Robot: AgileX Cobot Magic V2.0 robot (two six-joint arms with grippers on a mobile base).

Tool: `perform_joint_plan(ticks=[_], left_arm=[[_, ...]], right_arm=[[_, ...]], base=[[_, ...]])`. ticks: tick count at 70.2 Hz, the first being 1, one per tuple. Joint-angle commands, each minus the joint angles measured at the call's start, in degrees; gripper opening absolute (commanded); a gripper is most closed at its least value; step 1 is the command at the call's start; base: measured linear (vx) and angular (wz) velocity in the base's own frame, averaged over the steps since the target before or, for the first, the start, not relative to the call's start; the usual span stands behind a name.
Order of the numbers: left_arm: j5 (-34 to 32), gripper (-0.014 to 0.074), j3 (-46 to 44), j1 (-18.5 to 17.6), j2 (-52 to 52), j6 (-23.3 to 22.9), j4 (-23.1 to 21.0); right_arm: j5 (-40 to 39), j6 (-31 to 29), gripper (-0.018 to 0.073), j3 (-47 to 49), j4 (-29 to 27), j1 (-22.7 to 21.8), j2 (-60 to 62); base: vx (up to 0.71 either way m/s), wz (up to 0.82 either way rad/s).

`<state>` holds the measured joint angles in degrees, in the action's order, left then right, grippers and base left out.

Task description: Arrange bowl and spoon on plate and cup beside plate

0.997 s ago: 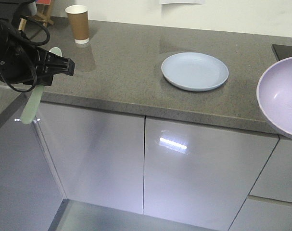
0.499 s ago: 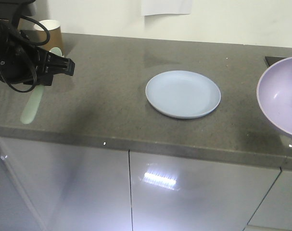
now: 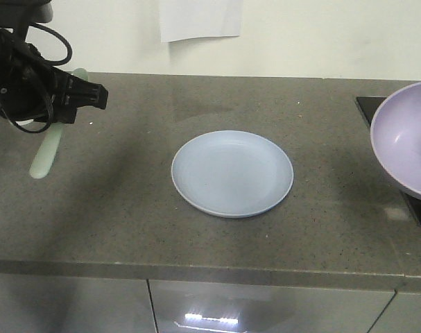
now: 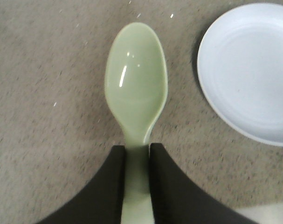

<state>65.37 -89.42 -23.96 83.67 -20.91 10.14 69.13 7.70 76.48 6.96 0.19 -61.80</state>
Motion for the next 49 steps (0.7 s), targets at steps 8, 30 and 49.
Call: perform_joint_plan(ticks=[8, 30, 49], left_arm=[[-2.7, -0.0007, -1.5, -0.2, -2.1, -0.2, 0.6], [-2.7, -0.0007, -1.5, -0.2, -2.1, -0.2, 0.6], [-2.7, -0.0007, -1.5, -0.2, -2.1, -0.2, 0.6]], right_arm=[[-3.1, -0.2, -0.0006, 1.6, 0.8, -0.1, 0.9], [-3.1, -0.2, -0.0006, 1.6, 0.8, -0.1, 0.9], [-3.1, -0.2, -0.0006, 1.6, 0.8, -0.1, 0.9]], base=[[0.20, -0.19], [0.17, -0.10], [0.12, 0.01]])
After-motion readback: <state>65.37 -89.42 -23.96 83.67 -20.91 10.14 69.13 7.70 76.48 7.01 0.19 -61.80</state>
